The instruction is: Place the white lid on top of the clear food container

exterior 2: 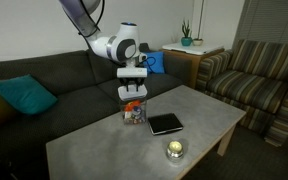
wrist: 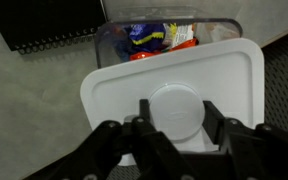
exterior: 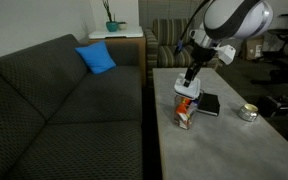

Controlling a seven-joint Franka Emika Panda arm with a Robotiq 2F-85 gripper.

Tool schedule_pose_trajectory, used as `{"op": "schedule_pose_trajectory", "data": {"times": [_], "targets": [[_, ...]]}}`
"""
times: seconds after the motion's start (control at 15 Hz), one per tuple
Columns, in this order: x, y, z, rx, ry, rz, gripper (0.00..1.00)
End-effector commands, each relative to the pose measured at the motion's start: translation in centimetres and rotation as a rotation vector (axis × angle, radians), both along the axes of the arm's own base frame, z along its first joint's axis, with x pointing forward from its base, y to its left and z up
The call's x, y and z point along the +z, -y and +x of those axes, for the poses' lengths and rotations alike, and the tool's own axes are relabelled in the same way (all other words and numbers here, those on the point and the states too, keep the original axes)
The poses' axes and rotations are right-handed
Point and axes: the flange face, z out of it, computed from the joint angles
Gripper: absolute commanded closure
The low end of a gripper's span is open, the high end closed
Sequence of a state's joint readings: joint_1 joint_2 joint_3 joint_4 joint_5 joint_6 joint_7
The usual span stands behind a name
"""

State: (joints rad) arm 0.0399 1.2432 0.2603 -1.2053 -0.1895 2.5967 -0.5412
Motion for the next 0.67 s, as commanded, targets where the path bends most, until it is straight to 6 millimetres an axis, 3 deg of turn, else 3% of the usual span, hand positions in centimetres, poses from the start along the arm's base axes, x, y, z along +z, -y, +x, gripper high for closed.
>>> {"op": "schedule_pose_trajectory", "data": {"times": [0.0, 0.6], "targets": [[-1.2, -0.6, 0.7, -0.007, -0.036, 0.020, 0.71], [-2.6, -2.6, 0.9, 0.010, -0.084, 0.028, 0.71]]}}
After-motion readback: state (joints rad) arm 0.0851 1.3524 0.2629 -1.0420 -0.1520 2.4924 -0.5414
